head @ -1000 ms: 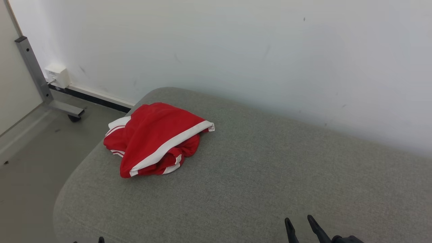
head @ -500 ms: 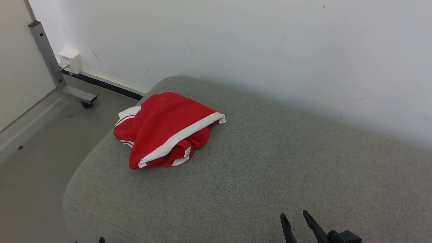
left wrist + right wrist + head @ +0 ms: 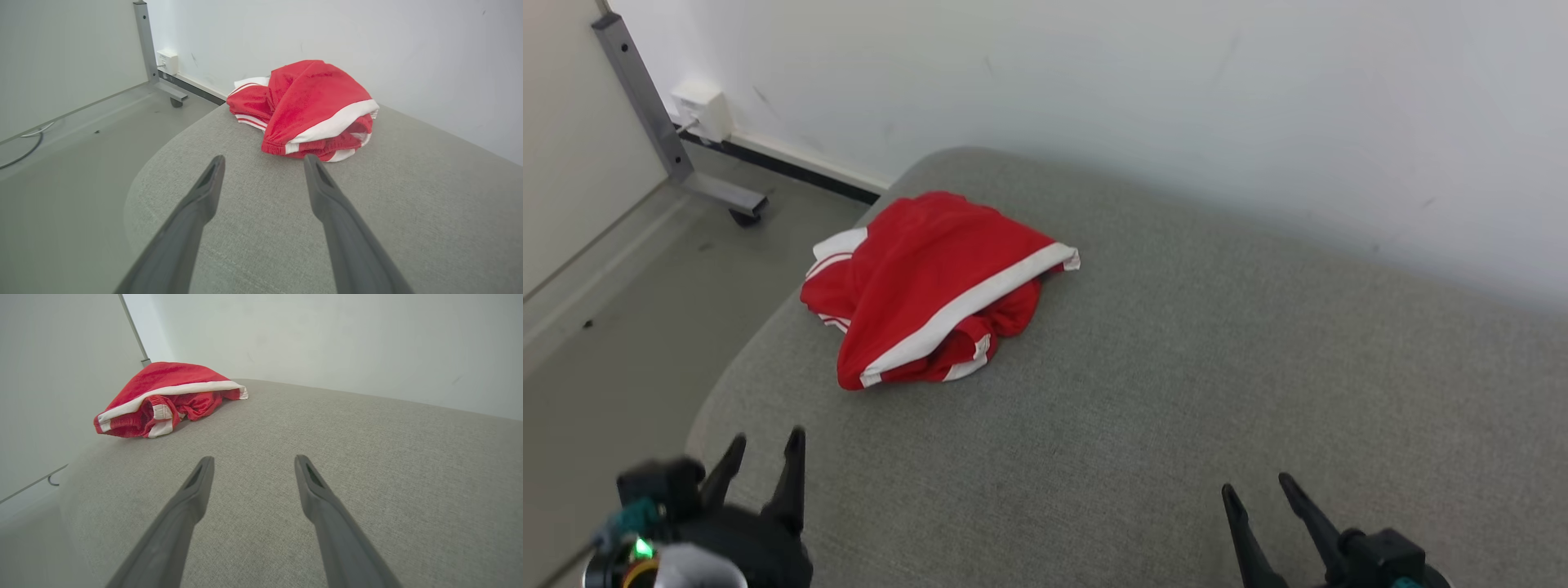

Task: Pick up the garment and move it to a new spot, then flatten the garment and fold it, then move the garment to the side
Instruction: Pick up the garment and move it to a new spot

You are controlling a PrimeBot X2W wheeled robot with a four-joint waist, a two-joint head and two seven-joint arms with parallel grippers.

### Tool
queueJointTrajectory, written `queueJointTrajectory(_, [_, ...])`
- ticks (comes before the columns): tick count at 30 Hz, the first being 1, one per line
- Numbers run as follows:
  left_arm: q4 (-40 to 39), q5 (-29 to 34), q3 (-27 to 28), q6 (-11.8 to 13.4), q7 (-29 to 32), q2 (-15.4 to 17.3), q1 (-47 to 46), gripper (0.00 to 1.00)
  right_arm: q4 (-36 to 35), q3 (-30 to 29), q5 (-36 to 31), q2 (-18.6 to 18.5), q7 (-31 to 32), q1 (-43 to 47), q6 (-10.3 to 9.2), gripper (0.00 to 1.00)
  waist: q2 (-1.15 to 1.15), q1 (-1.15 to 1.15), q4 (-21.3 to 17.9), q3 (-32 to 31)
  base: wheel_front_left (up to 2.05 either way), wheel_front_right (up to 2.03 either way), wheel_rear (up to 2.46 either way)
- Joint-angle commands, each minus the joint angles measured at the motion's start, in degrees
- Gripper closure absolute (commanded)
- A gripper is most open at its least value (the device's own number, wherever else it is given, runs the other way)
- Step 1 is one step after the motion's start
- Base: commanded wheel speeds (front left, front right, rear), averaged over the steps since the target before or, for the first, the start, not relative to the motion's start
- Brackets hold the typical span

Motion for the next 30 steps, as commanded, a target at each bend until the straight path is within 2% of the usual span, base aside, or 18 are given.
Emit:
queueJointTrajectory(1, [0.4, -2.3, -0.3, -0.1, 2.1, 0.3, -3.1, 0.0, -1.4, -0.1, -0.9, -0.9, 0.8, -0.9, -0.12, 0.0, -0.01, 0.0, -3.7, 7.8, 0.0, 0.0, 0.0])
queueJointTrajectory(7, [2.7, -11.8, -1.9, -0.2, 12.3, 3.7, -14.7, 0.0, -7.8, -0.8, -2.4, -2.9, 3.9, -3.8, -0.12, 0.0, -0.01, 0.0, -6.4, 17.6, 0.0, 0.0, 0.0])
queueJointTrajectory(11, [5.2, -19.5, 0.8, 0.0, 19.7, 4.5, -22.1, 0.0, -11.2, -1.3, -3.2, -3.3, 5.2, -5.9, -0.12, 0.0, -0.01, 0.0, -8.0, 23.2, 0.0, 0.0, 0.0])
queueJointTrajectory(14, [6.6, -23.5, 3.4, 1.5, 23.9, 5.2, -26.7, 0.0, -13.3, -1.4, -4.0, -3.3, 5.9, -7.2, -0.12, 0.0, -0.01, 0.0, -9.4, 26.7, 0.0, 0.0, 0.0])
queueJointTrajectory(15, [6.6, -23.5, 3.4, 1.5, 23.9, 5.2, -26.7, 0.0, -13.3, -1.4, -4.0, -3.3, 5.9, -7.2, -0.12, 0.0, -0.01, 0.0, -9.4, 26.7, 0.0, 0.0, 0.0])
queueJointTrajectory(23, [6.9, -27.7, 7.6, 6.3, 30.9, 9.4, -33.8, 0.0, -16.7, -3.6, -4.6, -2.9, 5.8, -9.6, -0.12, 0.0, -0.01, 0.0, -12.9, 33.8, 0.0, 0.0, 0.0])
queueJointTrajectory(30, [4.1, -28.4, 8.9, 9.2, 35.2, 12.4, -34.9, 0.0, -14.9, -4.3, -4.7, -2.1, 5.0, -10.1, -0.15, 0.0, -0.01, 0.0, -14.5, 37.0, 0.0, 0.0, 0.0])
